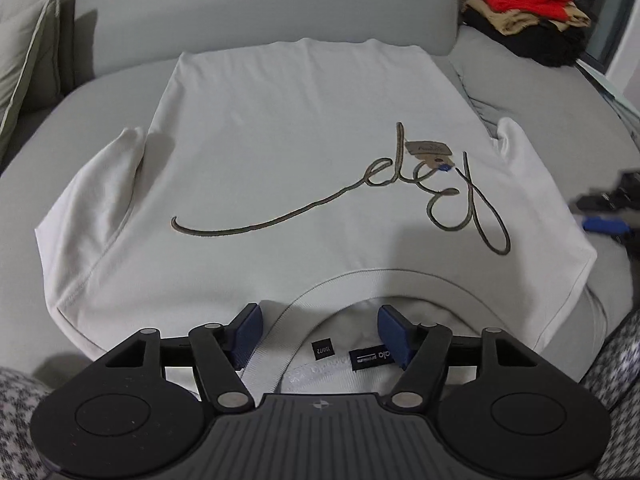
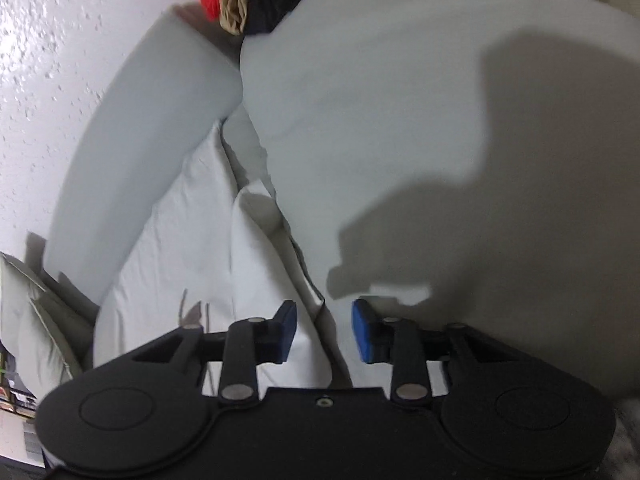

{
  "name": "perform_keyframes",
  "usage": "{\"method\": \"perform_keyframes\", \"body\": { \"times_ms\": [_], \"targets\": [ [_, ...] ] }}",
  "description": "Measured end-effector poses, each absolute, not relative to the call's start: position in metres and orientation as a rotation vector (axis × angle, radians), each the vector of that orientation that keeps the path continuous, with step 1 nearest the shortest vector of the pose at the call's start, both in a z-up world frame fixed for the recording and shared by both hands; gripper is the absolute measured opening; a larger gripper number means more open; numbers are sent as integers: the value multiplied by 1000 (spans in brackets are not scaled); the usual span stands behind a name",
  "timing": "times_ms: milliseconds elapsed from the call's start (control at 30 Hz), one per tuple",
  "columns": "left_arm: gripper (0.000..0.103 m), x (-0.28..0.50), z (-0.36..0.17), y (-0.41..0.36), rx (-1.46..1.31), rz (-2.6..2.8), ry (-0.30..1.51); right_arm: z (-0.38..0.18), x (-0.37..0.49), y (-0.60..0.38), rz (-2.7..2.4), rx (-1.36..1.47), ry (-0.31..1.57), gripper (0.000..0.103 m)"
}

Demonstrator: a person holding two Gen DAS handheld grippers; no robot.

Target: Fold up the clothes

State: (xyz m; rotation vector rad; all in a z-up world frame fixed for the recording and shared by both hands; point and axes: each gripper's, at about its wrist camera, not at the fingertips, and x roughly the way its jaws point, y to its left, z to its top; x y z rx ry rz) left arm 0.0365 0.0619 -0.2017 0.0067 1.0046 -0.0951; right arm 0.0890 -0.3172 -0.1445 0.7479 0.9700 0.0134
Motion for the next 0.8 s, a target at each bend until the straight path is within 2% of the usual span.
{"method": "perform_keyframes", "body": {
  "times_ms": [333, 400, 467, 633, 800],
  "targets": [
    [70, 40, -203, 70, -16, -101, 1005, -161, 110, -284, 54, 490, 977, 23],
    [70, 40, -203, 70, -18, -100, 1006, -163, 110, -283, 76, 477, 969, 5],
    [71, 40, -204, 70, -18, -100, 1004, -164, 110, -284, 89, 498, 966, 2],
    [71, 39, -204, 71, -19, -99, 1004, -140, 97, -290, 58, 498, 823, 1],
    [71, 39, -205, 69, -13, -100, 1000, -93, 69, -293, -152, 259, 644, 1]
  ]
}}
